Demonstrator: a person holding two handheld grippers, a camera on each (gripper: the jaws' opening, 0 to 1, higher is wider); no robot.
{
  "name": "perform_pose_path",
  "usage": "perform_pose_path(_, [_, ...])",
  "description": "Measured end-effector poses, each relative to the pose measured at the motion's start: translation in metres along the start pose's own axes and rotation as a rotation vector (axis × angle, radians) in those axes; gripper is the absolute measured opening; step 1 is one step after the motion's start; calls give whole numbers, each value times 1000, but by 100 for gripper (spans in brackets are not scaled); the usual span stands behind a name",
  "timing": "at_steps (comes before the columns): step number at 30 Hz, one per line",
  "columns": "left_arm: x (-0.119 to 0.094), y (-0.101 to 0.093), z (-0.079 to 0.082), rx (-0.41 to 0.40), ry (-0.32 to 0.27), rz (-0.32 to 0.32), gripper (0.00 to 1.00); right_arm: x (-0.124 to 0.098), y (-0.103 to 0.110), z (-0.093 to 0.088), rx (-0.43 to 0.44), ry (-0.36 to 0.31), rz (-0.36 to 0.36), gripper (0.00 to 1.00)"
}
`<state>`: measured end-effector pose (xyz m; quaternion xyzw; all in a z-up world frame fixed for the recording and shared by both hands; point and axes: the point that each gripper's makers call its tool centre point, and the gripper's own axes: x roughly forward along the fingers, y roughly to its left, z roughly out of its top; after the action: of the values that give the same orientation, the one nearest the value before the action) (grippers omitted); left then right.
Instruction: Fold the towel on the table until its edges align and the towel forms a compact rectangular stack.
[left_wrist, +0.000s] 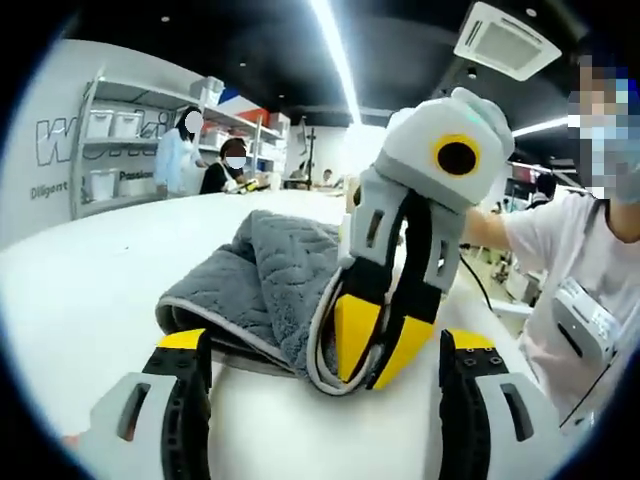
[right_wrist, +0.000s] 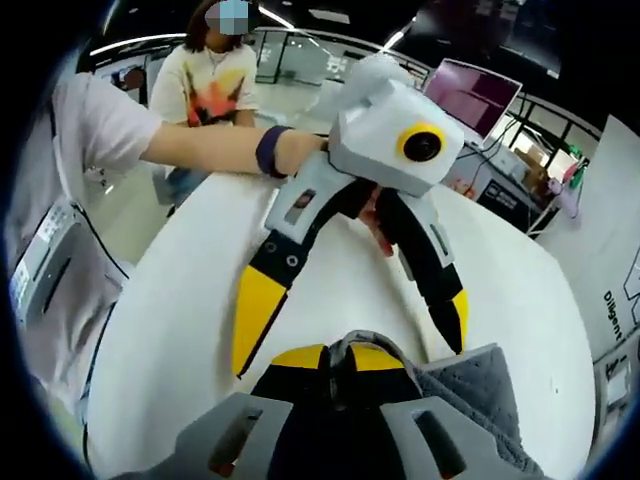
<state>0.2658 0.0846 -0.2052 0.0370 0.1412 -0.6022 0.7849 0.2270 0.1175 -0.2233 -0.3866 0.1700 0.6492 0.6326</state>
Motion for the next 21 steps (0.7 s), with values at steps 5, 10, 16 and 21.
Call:
perform_pose_path(5, [0, -1, 0, 5, 1, -4, 93, -9, 0, 4, 18, -37, -6, 6])
perform_pose_path(10, [-1, -5, 5, 13, -20, -19, 96, -20, 0, 9, 55, -86, -12, 14])
perform_pose_path(16, [-7, -9, 17, 8, -77, -38, 98, -32, 1, 12, 28, -117, -40, 15])
perform_pose_path(21, [-12, -5, 27, -18, -133, -35, 98, -49, -2, 21, 36, -179, -77, 18])
